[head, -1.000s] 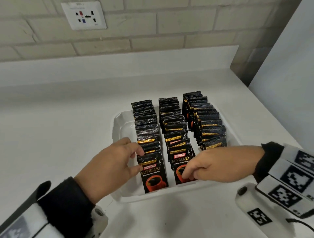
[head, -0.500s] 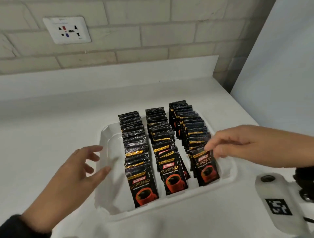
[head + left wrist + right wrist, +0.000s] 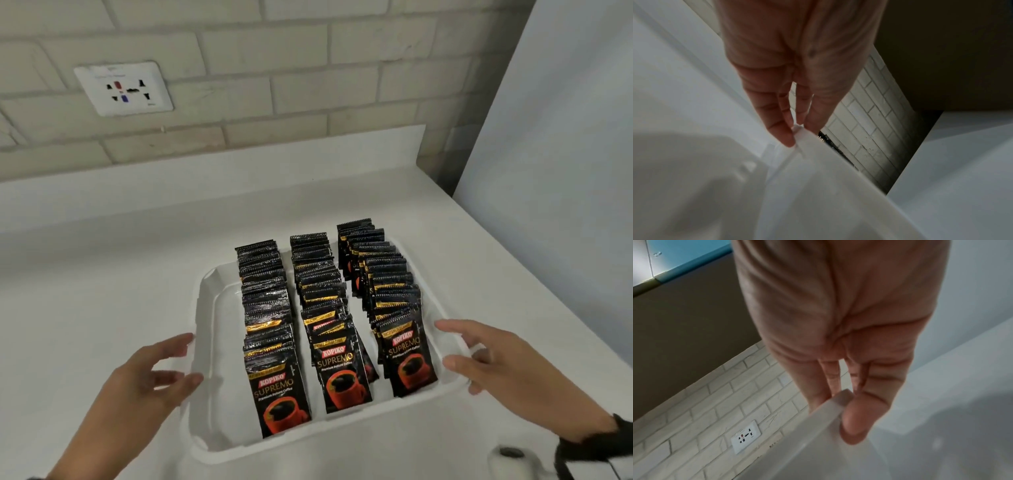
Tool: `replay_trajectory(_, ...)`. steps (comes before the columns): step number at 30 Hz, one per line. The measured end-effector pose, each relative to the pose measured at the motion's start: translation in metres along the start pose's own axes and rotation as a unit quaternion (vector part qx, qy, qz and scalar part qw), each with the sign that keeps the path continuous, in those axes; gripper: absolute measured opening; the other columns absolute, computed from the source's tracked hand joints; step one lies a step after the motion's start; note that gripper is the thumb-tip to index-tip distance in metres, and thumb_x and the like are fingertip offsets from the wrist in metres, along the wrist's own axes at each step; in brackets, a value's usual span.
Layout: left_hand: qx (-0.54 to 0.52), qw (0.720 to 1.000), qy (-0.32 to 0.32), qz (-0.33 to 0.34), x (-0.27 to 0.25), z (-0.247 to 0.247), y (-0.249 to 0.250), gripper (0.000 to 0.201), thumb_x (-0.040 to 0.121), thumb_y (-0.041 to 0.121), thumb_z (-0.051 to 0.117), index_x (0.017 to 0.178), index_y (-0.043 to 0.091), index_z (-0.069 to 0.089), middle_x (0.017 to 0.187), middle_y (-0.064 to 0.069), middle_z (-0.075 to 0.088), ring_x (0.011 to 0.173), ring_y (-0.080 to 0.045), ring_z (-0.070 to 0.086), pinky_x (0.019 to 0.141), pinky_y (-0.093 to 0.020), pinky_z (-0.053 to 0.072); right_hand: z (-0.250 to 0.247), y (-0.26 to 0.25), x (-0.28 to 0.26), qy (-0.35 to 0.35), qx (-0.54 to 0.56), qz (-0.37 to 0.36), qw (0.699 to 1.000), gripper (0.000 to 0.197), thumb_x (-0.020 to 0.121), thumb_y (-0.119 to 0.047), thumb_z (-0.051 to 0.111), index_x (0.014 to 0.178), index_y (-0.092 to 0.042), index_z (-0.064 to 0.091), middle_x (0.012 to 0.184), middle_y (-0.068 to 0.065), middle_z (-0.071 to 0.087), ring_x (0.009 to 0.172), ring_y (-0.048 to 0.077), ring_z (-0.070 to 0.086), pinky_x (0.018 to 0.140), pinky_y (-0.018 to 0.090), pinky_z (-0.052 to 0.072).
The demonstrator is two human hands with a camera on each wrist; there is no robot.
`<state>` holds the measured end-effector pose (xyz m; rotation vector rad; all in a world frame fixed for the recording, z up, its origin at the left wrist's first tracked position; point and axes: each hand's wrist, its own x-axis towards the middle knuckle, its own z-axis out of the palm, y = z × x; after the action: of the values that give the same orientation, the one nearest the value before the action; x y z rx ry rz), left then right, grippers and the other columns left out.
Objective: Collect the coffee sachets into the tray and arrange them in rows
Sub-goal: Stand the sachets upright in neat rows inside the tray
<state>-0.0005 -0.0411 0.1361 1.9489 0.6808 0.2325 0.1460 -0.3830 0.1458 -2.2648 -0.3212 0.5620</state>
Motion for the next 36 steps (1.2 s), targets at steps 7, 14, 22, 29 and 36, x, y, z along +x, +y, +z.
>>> replay_trajectory(7, 0.003, 1.0, 0.02, 0.02, 0.001, -0.003, 0.008, 0.081, 0.068, -0.01, 0.072, 0.066, 0.069, 0.057, 0.1, 0.011, 0.059, 0.086, -0.008, 0.061, 0.064, 0.002, 0.044, 0.004, -0.009, -0.004, 0.031, 0.003, -0.018, 0.999, 0.033, 0.087, -0.023, 0.061, 0.101, -0.051, 0.051, 0.104, -0.013, 0.052, 0.082, 0.0, 0.057, 0.068, 0.008, 0.04)
replay_trajectory(14, -0.109, 0.985, -0.118, 0.055, -0.011, 0.025, 0.078, 0.071, 0.03, 0.082, 0.069, 0.094, 0.052, 0.066, 0.104, 0.021, 0.069, 0.1, 0.005, 0.063, 0.093, -0.027, 0.05, -0.008, -0.031, 0.0, 0.043, 0.184, -0.023, 0.982, 0.026, 0.083, -0.032, 0.058, 0.105, -0.045, 0.053, 0.108, -0.02, 0.062, 0.099, -0.016, 0.053, 0.087, 0.007, 0.039)
replay_trajectory(22, -0.218, 0.941, -0.24, -0.1, 0.002, 0.132, 0.119, 0.071, 0.077, 0.06, 0.05, 0.139, 0.029, 0.033, 0.127, 0.023, 0.045, 0.125, 0.0, 0.04, 0.109, -0.025, 0.026, -0.03, -0.042, 0.012, -0.151, 0.377, 0.027, 0.914, 0.022, 0.082, -0.027, 0.042, 0.09, -0.025, 0.062, 0.075, -0.016, 0.072, 0.077, -0.007, 0.066, 0.068, 0.007, 0.051)
replay_trajectory(29, -0.144, 0.962, -0.195, -0.128, 0.01, 0.18, 0.146, 0.066, 0.094, 0.054, 0.031, 0.15, 0.022, 0.013, 0.151, 0.008, 0.027, 0.137, -0.01, 0.026, 0.11, -0.03, 0.018, -0.021, -0.04, 0.025, -0.204, 0.389, 0.035, 0.898, 0.034, 0.085, -0.044, 0.055, 0.115, -0.028, 0.057, 0.107, -0.009, 0.07, 0.101, 0.001, 0.063, 0.086, 0.015, 0.049)
replay_trajectory(36, -0.105, 0.978, -0.133, -0.123, 0.02, 0.193, 0.158, 0.05, 0.099, 0.037, 0.035, 0.141, 0.011, 0.028, 0.076, 0.02, 0.03, 0.067, 0.004, 0.034, 0.067, -0.014, 0.031, 0.001, -0.041, 0.047, -0.183, 0.36, 0.033, 0.914, 0.102, 0.062, -0.069, 0.065, 0.145, -0.027, 0.023, 0.145, -0.004, 0.038, 0.134, 0.012, 0.034, 0.113, 0.04, 0.026)
